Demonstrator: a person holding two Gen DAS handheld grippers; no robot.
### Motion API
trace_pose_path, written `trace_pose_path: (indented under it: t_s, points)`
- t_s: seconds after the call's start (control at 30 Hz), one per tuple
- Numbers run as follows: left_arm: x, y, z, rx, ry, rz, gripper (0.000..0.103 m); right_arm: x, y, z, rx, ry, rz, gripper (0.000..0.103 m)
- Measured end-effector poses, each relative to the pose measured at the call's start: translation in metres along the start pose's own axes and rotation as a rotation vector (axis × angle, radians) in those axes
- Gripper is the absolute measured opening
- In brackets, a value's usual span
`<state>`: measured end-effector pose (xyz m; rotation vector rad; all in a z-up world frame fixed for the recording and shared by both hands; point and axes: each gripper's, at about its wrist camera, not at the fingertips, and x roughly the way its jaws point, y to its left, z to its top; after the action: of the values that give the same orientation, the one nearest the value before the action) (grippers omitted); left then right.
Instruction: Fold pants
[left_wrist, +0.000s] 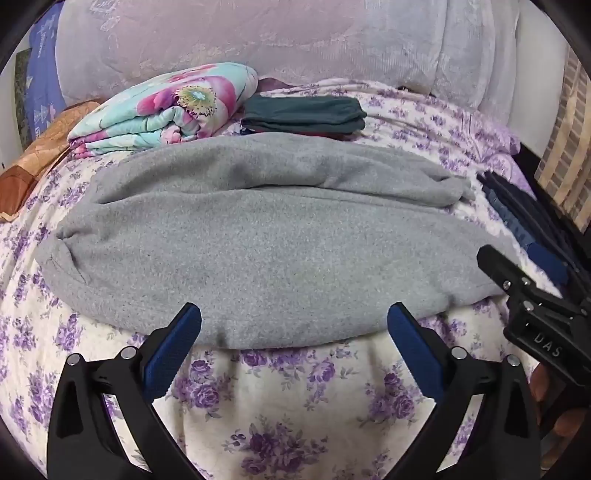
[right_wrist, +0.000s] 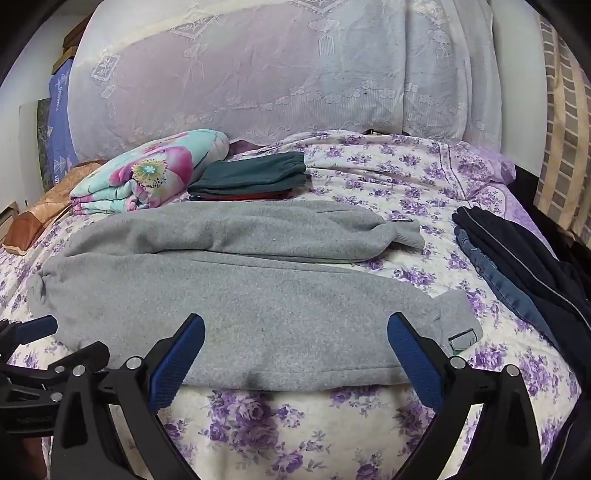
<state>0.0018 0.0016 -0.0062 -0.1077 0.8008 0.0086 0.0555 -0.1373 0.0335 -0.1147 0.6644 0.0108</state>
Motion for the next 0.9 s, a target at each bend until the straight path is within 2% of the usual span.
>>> trace_pose_path:
  t_s: [0.1, 0.2, 0.33, 0.43, 0.63, 0.8, 0.9]
  points:
    - [-0.003, 0.000, -0.001, -0.002, -0.032, 0.006, 0.099, 0.003, -0.007, 0.000, 0.016, -0.006, -0.009, 0.100]
    - [-0.004, 0.000, 0.002, 0.015, -0.029, 0.012, 0.099, 0.005, -0.012, -0.001, 0.031, 0.004, -0.013, 0.100]
    - [-0.004, 0.001, 0.008, -0.027, -0.013, 0.034, 0.099, 0.007, -0.016, -0.003, 0.045, 0.011, -0.015, 0.100]
    - [-0.003, -0.002, 0.008, 0.034, -0.009, 0.045, 0.099, 0.006, -0.017, -0.003, 0.045, 0.010, -0.017, 0.100]
    - [-0.006, -0.009, 0.005, 0.055, -0.011, -0.007, 0.099, 0.003, -0.019, -0.001, 0.056, 0.002, -0.015, 0.100]
    - [-0.013, -0.012, 0.006, 0.055, -0.089, 0.006, 0.099, 0.004, -0.019, -0.002, 0.049, 0.004, -0.033, 0.100]
    - [-0.015, -0.007, 0.009, 0.021, -0.103, 0.003, 0.099, 0.004, -0.019, -0.003, 0.050, 0.009, -0.031, 0.100]
